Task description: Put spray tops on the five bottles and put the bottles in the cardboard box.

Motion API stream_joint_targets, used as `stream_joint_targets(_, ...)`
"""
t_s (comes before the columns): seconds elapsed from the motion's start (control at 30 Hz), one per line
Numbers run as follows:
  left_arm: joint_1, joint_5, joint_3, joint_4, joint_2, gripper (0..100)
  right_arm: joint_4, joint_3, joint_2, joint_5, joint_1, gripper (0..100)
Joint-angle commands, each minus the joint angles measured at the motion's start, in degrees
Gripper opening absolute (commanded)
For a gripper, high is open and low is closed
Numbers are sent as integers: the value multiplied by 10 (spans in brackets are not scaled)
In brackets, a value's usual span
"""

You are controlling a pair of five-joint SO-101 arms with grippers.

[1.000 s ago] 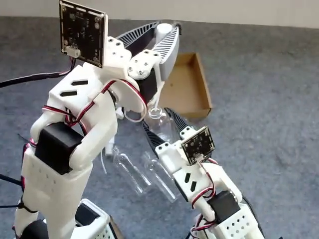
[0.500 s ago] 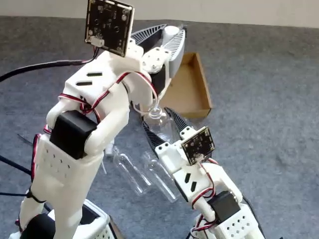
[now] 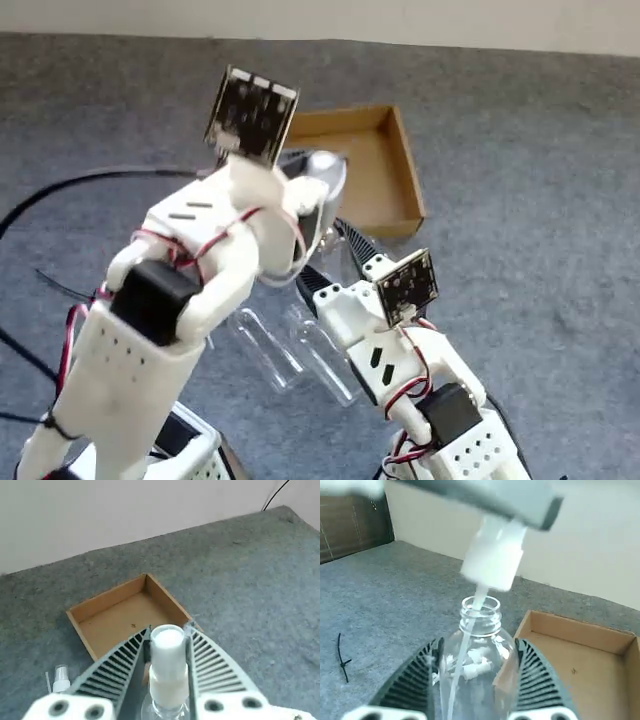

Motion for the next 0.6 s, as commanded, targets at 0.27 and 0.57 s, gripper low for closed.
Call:
stream_joint_targets(0.27, 13, -77, 43, 1, -103, 143, -15, -4, -7, -5, 0, 4)
stream_joint_targets(0.57, -7, -105, -36, 3, -101, 143, -15, -3, -7, -4, 0, 4)
